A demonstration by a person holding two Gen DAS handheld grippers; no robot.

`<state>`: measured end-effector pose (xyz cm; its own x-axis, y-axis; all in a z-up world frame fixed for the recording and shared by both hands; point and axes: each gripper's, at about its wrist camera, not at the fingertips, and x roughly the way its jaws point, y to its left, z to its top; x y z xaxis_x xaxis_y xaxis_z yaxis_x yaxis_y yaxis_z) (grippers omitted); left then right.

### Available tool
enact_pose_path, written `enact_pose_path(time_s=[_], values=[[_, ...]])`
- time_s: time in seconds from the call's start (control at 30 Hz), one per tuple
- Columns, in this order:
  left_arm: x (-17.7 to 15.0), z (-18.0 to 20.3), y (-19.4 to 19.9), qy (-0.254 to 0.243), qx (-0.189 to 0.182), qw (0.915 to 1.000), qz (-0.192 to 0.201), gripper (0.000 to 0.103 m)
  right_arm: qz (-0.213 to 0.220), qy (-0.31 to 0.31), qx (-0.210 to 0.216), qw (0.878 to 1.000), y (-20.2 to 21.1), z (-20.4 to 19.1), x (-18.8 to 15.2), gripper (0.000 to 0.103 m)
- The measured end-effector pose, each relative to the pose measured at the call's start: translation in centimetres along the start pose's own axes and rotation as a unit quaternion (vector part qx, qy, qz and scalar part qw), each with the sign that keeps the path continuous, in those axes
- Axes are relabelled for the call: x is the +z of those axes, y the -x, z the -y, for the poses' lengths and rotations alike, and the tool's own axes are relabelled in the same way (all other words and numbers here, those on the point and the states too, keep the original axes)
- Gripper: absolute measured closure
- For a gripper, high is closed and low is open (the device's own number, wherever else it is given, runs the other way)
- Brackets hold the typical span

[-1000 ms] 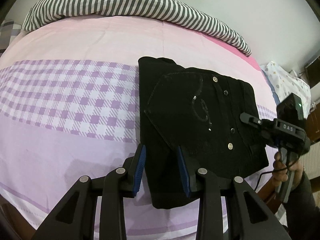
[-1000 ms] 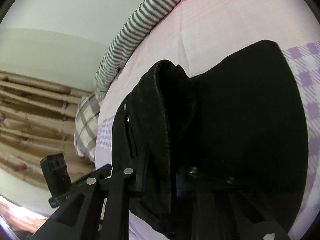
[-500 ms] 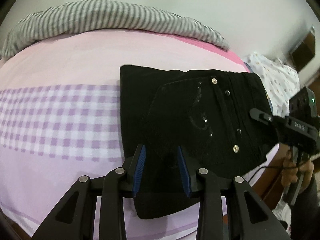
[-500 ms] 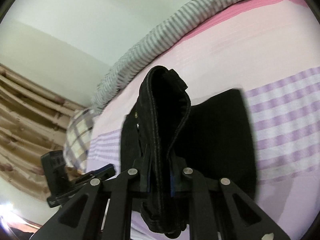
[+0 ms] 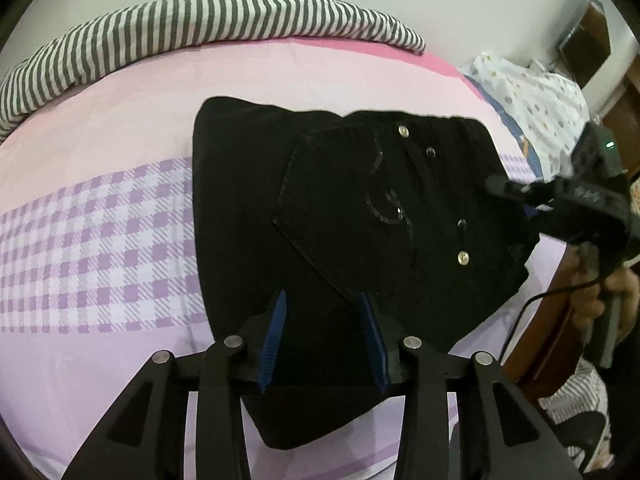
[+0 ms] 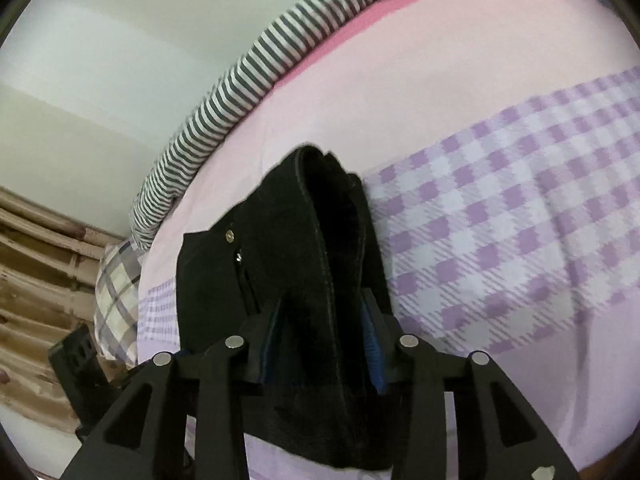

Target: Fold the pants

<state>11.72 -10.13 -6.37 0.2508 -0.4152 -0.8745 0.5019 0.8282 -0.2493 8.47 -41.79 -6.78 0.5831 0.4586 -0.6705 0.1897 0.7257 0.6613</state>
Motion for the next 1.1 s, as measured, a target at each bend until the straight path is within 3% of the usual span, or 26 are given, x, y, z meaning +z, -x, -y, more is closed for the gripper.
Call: enact_pose_path(time_s=[0.27, 0.33, 0.47, 0.83, 1.1], values=[[-0.5, 0.6, -0.5, -0.012, 0.005, 0.9999, 0.006, 0.057, -0.010, -0.014, 0.009, 1.000, 2.2, 0.7, -2.8, 0.064], [-0.6, 0.7, -0.4, -0.014, 0.007, 0.9999, 0.007, 0.057, -0.005, -0.015, 0.006, 1.000, 1.9, 0.5, -3.3, 0.082], [-1.0, 0.8, -0.2, -0.015, 0.011, 0.9998, 0.004, 0.057, 0.021, -0.003, 0.006, 1.000, 3.1, -0.5, -3.8, 0.089], [-1.9, 1.4, 0.0, -0.027, 0.029, 0.9992, -0.003, 0.057, 0.042, 0.008, -0.016, 0.999, 4.9, -2.1, -5.9, 0.091], [-3.1, 1.3, 0.0, -0.037, 0.031, 0.9988, -0.009, 0.057, 0.006, -0.024, -0.055, 0.998, 2.5, 0.7, -6.6, 0.092]])
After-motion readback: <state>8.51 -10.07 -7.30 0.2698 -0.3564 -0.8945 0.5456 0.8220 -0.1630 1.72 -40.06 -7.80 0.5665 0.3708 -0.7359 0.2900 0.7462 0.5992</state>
